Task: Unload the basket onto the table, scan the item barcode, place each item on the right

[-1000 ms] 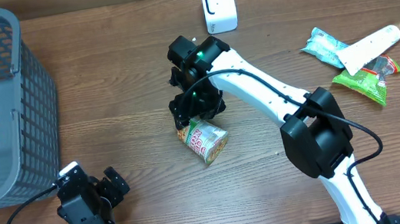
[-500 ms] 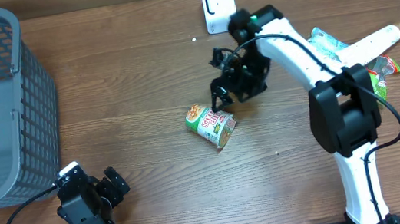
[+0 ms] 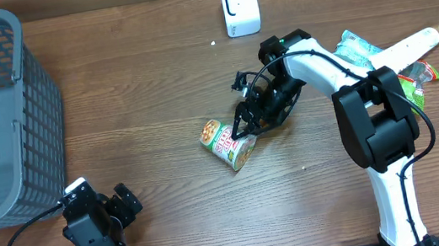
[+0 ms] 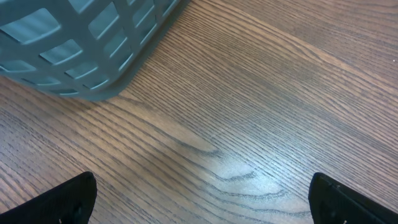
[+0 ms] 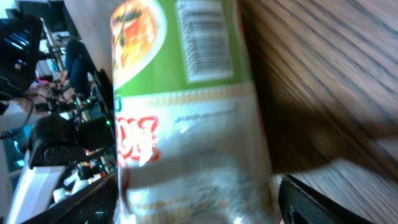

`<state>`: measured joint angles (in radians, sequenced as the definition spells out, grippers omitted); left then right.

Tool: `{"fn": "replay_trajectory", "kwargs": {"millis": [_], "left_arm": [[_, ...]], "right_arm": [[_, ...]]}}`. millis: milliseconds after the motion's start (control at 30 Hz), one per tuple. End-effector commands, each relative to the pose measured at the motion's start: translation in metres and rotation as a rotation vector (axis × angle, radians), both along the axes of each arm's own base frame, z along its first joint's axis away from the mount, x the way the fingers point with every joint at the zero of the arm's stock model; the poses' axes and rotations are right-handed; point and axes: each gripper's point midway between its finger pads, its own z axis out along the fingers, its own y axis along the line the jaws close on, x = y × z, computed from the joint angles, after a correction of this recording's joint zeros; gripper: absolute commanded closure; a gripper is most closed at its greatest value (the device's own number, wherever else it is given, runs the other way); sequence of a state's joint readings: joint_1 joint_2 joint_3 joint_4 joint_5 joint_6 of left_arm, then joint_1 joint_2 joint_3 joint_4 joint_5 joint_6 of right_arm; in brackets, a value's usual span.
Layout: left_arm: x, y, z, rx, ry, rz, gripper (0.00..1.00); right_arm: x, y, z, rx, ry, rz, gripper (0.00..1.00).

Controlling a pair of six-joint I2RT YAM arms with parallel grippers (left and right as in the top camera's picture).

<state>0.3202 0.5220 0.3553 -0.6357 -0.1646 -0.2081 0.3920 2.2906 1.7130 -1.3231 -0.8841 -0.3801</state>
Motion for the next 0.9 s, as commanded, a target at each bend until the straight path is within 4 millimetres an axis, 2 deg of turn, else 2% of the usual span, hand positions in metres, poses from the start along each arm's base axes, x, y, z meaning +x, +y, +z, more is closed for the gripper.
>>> {"fn": "replay_trajectory", "kwargs": {"millis": [0,133,367,467,600,700,867], "left_arm": [[0.004,-0.001,0.009,0.0,-0.029,-0.004,0.0],[0.004,-0.001,0.009,0.0,-0.029,-0.004,0.0],[0.004,-0.001,0.009,0.0,-0.029,-0.004,0.0],[0.004,-0.001,0.009,0.0,-0.029,-0.004,0.0],[0.004,-0.001,0.009,0.0,-0.029,-0.004,0.0],[0.004,-0.001,0.009,0.0,-0.029,-0.004,0.0],[0.004,-0.001,0.009,0.0,-0.029,-0.004,0.01]], "right_arm": [[-0.006,0.014,0.009,0.039,0.022,-0.018,0.19],[-0.005,0.018,0.005,0.03,0.027,-0.033,0.23],[-0.007,0.021,0.004,0.032,0.02,-0.023,0.21],[-0.013,0.03,0.001,0.031,0.008,-0.002,0.16],[-0.023,0.045,-0.016,-0.057,0.018,-0.012,0.16],[-0.029,0.054,-0.024,-0.132,0.016,-0.025,0.18],[-0.028,0.054,-0.028,-0.17,0.01,-0.042,0.27]]}}
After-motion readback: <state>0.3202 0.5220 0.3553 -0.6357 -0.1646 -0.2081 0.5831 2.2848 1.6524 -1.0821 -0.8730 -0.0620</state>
